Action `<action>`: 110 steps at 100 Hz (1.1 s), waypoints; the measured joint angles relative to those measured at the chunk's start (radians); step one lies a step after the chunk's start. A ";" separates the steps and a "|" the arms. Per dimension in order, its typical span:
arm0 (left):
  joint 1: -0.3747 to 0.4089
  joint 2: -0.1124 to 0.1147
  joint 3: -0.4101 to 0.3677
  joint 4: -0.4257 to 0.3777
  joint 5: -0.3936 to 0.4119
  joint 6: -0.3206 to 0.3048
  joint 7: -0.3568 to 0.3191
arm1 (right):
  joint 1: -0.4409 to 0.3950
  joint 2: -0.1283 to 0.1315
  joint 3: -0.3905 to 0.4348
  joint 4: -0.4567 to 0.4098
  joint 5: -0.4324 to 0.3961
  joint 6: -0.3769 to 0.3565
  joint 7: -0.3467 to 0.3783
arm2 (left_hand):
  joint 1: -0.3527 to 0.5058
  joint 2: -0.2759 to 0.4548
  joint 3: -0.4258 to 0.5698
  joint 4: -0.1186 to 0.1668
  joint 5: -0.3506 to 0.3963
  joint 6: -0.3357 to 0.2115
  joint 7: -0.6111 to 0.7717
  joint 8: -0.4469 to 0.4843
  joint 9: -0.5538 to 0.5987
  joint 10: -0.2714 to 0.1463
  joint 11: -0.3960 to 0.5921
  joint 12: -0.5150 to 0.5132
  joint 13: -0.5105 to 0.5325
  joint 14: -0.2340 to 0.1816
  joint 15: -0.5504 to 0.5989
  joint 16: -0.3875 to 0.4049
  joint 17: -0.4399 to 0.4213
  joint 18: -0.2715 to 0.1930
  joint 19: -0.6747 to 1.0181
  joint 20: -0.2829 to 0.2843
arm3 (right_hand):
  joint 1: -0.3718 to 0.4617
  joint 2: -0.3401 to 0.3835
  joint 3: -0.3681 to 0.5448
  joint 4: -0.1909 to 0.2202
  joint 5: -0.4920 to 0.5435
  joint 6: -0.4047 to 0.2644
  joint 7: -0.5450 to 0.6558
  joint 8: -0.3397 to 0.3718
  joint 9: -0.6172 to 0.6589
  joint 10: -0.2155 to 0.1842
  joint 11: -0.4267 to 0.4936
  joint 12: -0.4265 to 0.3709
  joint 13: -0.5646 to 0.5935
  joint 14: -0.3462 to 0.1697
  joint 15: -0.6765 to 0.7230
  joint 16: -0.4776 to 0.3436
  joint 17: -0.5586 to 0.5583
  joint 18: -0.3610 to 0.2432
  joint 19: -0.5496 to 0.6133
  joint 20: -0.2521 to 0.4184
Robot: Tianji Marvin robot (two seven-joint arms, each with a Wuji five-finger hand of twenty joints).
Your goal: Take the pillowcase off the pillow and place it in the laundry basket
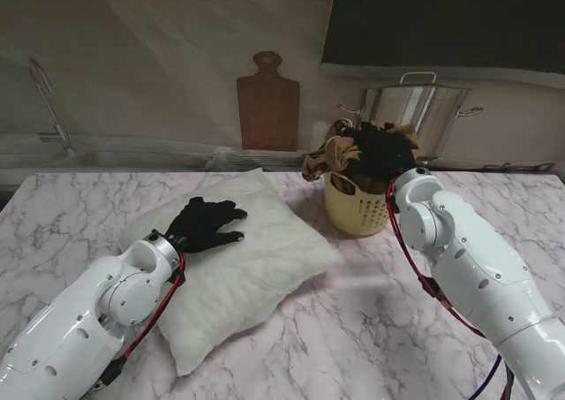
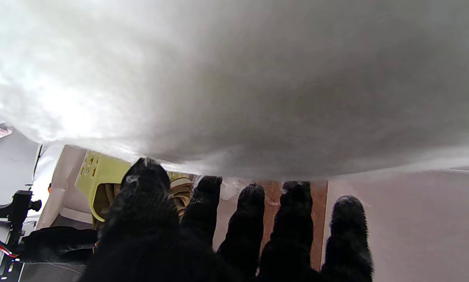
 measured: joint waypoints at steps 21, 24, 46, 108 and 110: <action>-0.001 0.000 -0.002 0.001 -0.001 -0.001 0.003 | -0.022 0.016 0.045 -0.064 -0.067 -0.018 0.094 | 0.000 0.000 0.000 0.000 0.000 0.001 0.000 -0.012 0.000 0.000 -0.001 0.000 0.000 0.000 0.000 0.000 0.000 0.000 0.000 0.000 | 0.187 -0.300 0.547 0.049 -0.080 0.008 -0.058 0.030 0.014 -0.004 -0.058 -0.037 0.002 0.005 0.000 -0.009 0.010 0.000 0.008 -0.047; -0.001 0.000 -0.002 0.001 -0.001 -0.001 0.003 | -0.024 0.019 0.052 -0.071 -0.065 -0.033 0.109 | 0.000 0.000 0.000 0.000 0.000 0.001 0.000 -0.012 0.000 0.000 -0.001 0.000 0.000 0.000 0.000 0.000 0.000 0.000 0.000 0.000 | 0.163 -0.322 0.632 0.052 -0.081 0.009 -0.076 0.032 0.013 -0.005 -0.058 -0.037 0.002 0.005 0.000 -0.009 0.002 0.000 0.002 -0.050; -0.001 0.000 -0.003 0.001 0.002 -0.002 0.003 | -0.030 0.037 0.082 -0.112 -0.030 -0.064 0.265 | 0.000 0.000 0.000 0.000 0.000 0.001 0.000 -0.012 0.000 0.000 -0.001 0.000 0.000 0.000 0.000 0.000 0.000 0.000 0.000 0.000 | -0.017 -0.376 0.586 0.023 -0.104 0.034 -0.161 0.034 -0.003 -0.007 -0.062 -0.036 -0.034 0.007 -0.013 -0.009 -0.031 0.003 -0.098 -0.062; -0.003 0.000 -0.005 0.001 0.001 -0.003 0.003 | -0.032 0.047 0.116 -0.148 0.043 -0.065 0.279 | 0.000 0.000 0.000 0.000 0.000 0.007 -0.001 -0.024 0.000 0.000 -0.001 0.000 0.000 0.000 0.000 0.000 0.000 0.000 0.000 0.000 | -0.130 -0.122 0.200 -0.050 -0.043 -0.004 -0.125 0.034 0.000 -0.027 -0.023 -0.003 -0.044 0.016 -0.015 -0.009 -0.015 0.028 -0.243 0.039; -0.003 0.000 -0.005 0.001 0.001 -0.003 0.004 | -0.034 0.046 0.117 -0.148 0.052 -0.064 0.264 | 0.000 0.000 0.000 0.000 0.000 0.007 -0.001 -0.024 0.000 0.000 -0.001 0.000 0.000 0.000 0.000 0.000 0.000 0.000 0.000 0.000 | -0.108 -0.113 0.189 -0.044 -0.023 -0.010 -0.103 0.040 0.008 -0.028 -0.015 0.001 -0.030 0.016 -0.015 -0.009 -0.004 0.028 -0.241 0.049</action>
